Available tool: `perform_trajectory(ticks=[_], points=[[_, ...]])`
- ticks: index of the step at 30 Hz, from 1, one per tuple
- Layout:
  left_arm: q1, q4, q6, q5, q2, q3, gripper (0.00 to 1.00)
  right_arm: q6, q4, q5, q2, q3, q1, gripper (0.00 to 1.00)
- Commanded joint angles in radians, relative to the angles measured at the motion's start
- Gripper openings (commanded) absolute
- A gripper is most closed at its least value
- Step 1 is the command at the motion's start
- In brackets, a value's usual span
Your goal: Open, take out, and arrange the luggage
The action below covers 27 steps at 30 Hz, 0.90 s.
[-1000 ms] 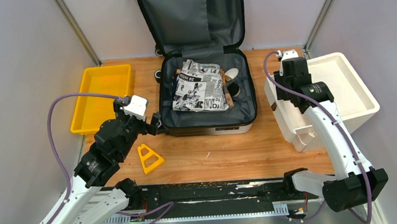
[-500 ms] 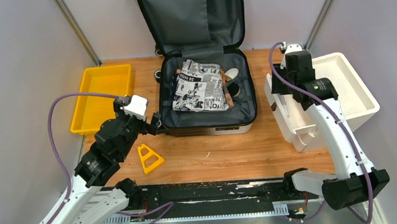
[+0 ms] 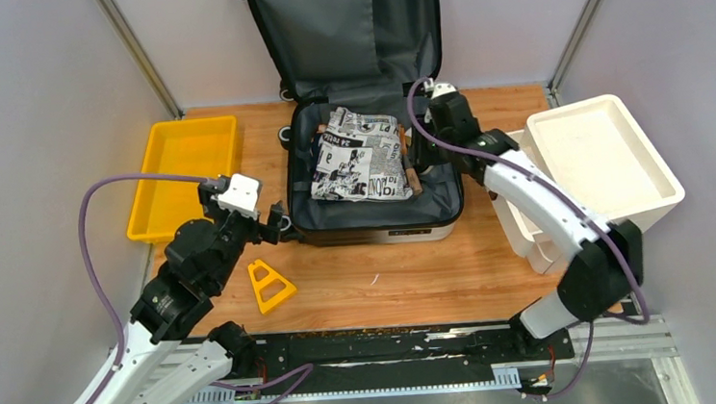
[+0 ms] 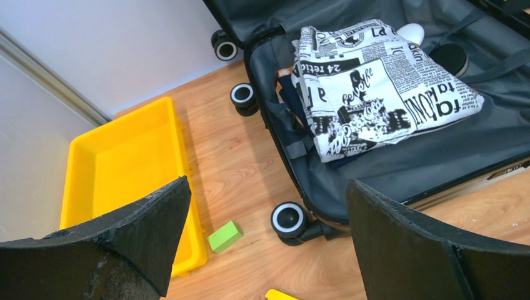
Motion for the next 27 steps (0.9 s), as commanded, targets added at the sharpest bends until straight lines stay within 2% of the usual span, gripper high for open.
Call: perform_trajectory(ticks=[1, 7, 27], points=[[-0.002, 0.041, 0.013, -0.016, -0.008, -0.011, 1.0, -0.014, 0.054, 0.108, 0.158, 0.074, -0.007, 0.36], [-0.002, 0.046, 0.005, -0.04, -0.007, -0.009, 1.0, -0.077, 0.037, 0.139, 0.331, 0.128, -0.01, 0.4], [-0.001, 0.049, 0.014, -0.046, -0.013, -0.012, 1.0, -0.084, 0.041, -0.044, 0.563, 0.16, -0.068, 0.43]])
